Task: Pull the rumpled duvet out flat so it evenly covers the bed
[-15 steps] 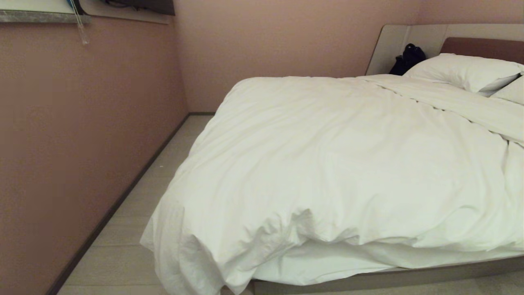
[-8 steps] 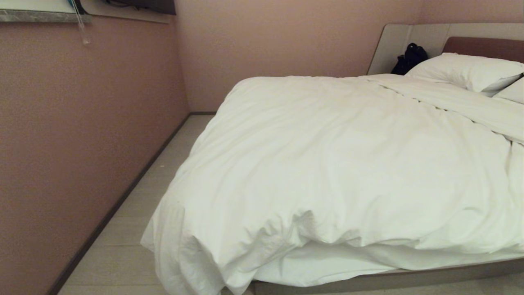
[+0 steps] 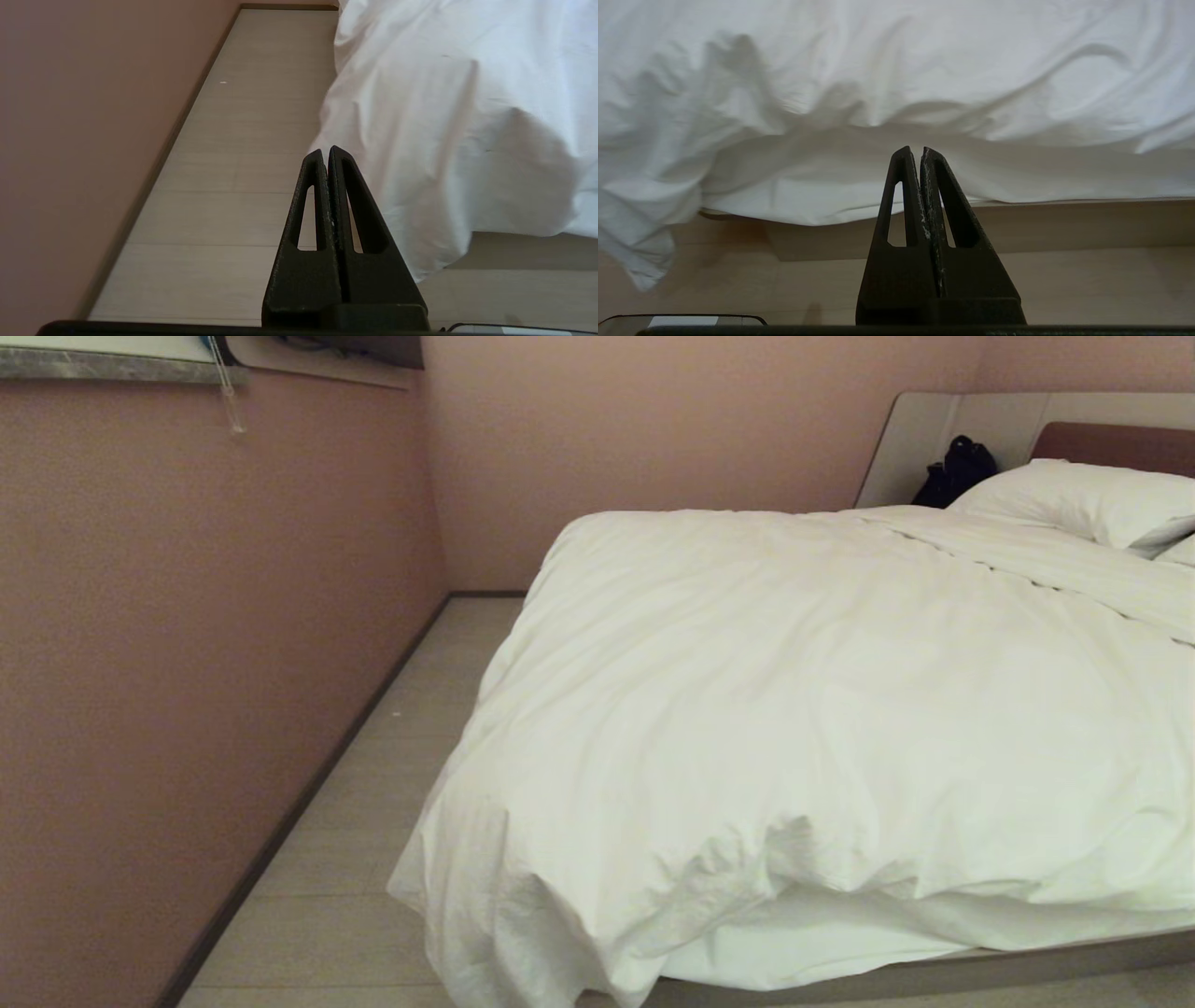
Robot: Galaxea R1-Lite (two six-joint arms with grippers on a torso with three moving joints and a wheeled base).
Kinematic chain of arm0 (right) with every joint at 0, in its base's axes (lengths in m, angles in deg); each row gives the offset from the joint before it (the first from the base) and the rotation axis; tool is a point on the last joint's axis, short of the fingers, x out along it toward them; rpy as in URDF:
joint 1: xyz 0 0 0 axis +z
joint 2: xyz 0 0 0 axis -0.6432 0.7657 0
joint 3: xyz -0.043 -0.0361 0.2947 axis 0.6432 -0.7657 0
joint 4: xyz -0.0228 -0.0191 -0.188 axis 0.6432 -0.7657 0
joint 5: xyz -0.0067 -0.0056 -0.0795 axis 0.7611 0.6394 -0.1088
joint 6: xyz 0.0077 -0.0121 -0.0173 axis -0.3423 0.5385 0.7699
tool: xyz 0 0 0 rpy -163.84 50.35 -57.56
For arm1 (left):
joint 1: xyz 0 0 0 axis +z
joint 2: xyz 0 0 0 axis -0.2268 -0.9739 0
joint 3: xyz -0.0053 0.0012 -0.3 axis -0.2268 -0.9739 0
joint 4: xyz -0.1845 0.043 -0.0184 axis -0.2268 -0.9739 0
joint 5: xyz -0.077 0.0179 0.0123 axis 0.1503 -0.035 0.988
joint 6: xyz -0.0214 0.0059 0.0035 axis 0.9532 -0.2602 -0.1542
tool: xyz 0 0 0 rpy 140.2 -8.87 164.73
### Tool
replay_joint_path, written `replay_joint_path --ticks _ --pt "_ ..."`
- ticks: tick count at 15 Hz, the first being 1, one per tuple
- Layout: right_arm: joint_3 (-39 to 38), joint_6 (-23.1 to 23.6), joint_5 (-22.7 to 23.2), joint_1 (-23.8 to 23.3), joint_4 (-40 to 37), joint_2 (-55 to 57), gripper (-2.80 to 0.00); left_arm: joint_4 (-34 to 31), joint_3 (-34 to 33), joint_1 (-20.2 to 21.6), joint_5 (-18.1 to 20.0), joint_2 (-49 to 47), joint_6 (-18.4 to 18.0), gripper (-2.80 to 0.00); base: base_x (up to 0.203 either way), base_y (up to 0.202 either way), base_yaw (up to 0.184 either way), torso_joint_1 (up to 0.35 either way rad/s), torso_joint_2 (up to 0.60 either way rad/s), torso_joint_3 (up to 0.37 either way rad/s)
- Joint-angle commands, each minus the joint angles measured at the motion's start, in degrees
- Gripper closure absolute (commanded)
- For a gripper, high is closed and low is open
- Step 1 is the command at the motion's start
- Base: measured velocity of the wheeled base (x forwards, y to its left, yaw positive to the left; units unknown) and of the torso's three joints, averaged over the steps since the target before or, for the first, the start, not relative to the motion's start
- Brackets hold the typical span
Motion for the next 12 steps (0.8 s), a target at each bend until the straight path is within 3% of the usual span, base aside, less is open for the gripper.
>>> replay_joint_path --ticks 1,12 --pt "0.0 0.0 0.0 0.0 -0.1 0.1 0.00 0.0 0.0 0.0 -0.1 0.0 0.0 0.00 0.000 0.195 -0.003 0.002 0.01 0.006" --pt "0.0 0.0 0.0 0.0 0.0 0.1 0.00 0.0 0.0 0.0 -0.1 0.1 0.1 0.00 0.000 0.197 0.000 0.002 0.00 0.003"
